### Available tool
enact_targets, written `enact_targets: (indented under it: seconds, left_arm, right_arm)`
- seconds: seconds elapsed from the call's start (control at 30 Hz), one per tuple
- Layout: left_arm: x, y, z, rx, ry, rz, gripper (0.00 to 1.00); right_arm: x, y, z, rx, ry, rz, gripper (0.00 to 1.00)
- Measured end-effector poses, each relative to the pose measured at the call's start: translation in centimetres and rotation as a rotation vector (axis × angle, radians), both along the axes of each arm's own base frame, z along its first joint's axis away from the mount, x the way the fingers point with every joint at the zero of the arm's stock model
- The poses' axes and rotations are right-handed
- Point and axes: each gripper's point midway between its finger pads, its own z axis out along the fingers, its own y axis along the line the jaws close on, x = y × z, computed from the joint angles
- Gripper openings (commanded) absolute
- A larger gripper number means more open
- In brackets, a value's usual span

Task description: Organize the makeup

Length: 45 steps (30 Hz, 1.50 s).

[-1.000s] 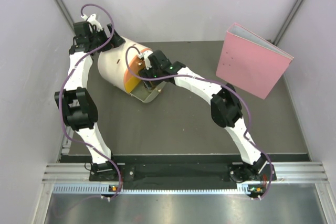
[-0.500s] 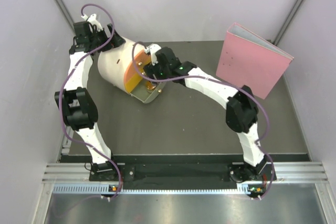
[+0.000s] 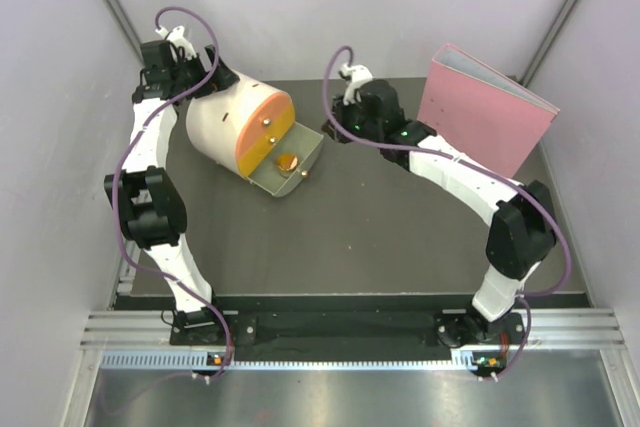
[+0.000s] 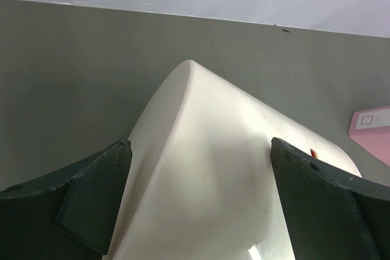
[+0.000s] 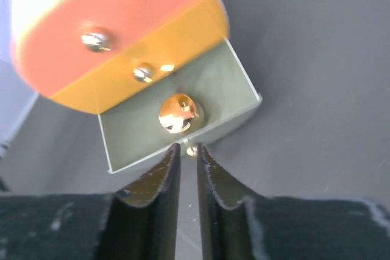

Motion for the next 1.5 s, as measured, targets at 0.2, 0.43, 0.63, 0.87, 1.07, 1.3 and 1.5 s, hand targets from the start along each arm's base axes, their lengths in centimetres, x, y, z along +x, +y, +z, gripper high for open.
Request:
enact_targets:
  seconds: [0.2,0.43,0.63,0.87,1.07,1.3,1.5]
  left_arm:
    - [0.0,-0.1,0.1,0.005,-0.003,-0.003,0.99]
    - [0.0,-0.1,0.1,0.01,-0.003,-0.003,0.99]
    - [0.0,0.0,0.1,0.013,-0.004,-0.003,0.99]
    - [0.0,-0.1,0.1,0.013,-0.004,-0.003,0.99]
    - [0.0,-0.1,0.1,0.013,-0.003,-0.004,0.99]
    - [0.0,0.0,0.1,0.014,-0.004,-0.003,0.99]
    - [0.0,-0.1,0.1,0.015,-0.003,-0.004,0.99]
  right_arm:
    - [1.2,-3.7,-6.1,0.2,0.276,-0.099,0.0]
    - [0.8,-1.1,-8.7,0.364,0.456,-0.039,0.0]
    - [0.5,0.8,-11.9,0.453,0.622,-0.019,0.0]
    - [0.6,2.7,-14.1,0.501,0.728,-0.013,0.0]
    - [0.8,4.8,-14.2,0.518,0.736,0.025,0.0]
    - [2.1,6.7,-14.0,0.534,0.719,0.057,0.0]
    - [4.0,9.2,-13.9,0.543,0.697,0.093,0.0]
